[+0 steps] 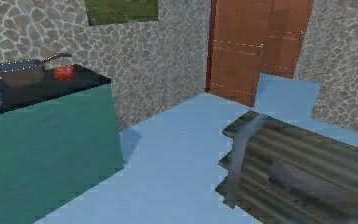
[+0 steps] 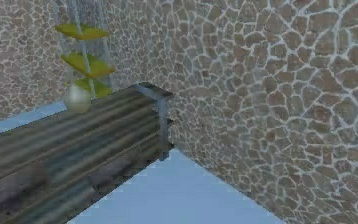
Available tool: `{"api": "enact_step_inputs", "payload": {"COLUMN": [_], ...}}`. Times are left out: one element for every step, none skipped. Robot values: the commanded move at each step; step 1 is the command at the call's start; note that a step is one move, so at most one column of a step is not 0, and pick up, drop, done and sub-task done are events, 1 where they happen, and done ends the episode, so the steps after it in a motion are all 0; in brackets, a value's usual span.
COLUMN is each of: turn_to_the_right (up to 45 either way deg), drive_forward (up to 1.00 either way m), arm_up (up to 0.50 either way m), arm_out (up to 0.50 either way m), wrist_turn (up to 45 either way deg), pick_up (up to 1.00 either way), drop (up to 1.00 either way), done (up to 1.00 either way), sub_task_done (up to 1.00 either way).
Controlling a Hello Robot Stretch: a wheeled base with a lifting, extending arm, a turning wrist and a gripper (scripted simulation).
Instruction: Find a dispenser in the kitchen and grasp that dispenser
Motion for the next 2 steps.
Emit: {"api": "enact_step_inputs", "payload": {"turn_to_the_right": [-45.0,0.0], "drive_forward": [0.00,0.85], "arm_up": [0.00,0.00], "arm_out": [0.00,0.00], "wrist_turn": [0.0,0.0], "pick_up": [0.00,0.00], "drop": [0.00,0.00], "done": [0.00,0.00], "sub_task_done": [0.00,0.00]}}
